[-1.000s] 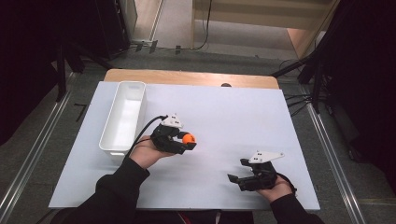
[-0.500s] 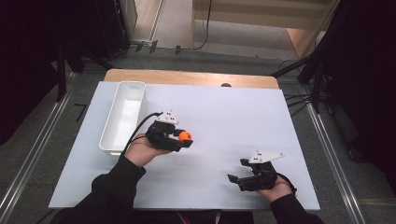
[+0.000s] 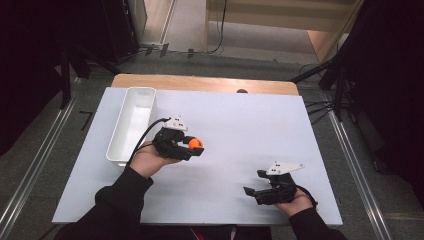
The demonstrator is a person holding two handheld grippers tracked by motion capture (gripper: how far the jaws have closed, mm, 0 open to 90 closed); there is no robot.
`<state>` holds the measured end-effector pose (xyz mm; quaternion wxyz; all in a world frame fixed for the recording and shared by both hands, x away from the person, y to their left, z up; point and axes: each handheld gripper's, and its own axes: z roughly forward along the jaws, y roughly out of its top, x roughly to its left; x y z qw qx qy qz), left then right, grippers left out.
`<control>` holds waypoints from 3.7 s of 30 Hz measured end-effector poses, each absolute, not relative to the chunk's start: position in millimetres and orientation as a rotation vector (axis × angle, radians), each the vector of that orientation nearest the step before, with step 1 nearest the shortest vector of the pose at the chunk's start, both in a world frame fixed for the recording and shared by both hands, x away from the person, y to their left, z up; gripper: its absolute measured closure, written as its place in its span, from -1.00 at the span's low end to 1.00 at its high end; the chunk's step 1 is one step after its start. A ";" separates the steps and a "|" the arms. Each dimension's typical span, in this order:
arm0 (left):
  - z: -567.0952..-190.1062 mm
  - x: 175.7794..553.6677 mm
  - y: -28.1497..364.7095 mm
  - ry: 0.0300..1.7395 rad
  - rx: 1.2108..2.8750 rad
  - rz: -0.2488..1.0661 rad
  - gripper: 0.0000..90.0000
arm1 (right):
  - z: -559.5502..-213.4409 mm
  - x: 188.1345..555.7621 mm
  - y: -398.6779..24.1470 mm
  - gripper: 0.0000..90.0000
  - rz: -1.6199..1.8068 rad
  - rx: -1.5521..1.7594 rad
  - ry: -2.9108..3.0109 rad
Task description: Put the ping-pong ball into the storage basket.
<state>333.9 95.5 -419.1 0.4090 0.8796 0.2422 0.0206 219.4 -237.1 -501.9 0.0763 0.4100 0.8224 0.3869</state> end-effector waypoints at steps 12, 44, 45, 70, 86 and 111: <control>-412.9 335.7 101.6 0.606 2.229 0.054 0.11 | -501.9 219.4 -237.0 -0.61 1.160 1.229 2.465; -393.6 339.8 122.9 0.647 2.215 0.099 0.12 | -501.8 219.2 -236.8 -0.61 1.159 1.234 2.467; -393.2 339.7 123.2 0.648 2.214 0.100 0.11 | -501.8 219.2 -236.8 -0.61 1.160 1.234 2.467; -385.2 345.6 140.7 0.719 2.177 0.163 0.11 | -501.9 219.3 -236.9 -0.61 1.162 1.234 2.466; -382.2 351.0 154.7 0.775 2.156 0.223 0.11 | -501.9 219.5 -237.0 -0.61 1.163 1.230 2.465; -382.0 358.6 170.4 0.872 2.123 0.277 0.12 | -501.9 219.3 -236.8 -0.61 1.164 1.231 2.463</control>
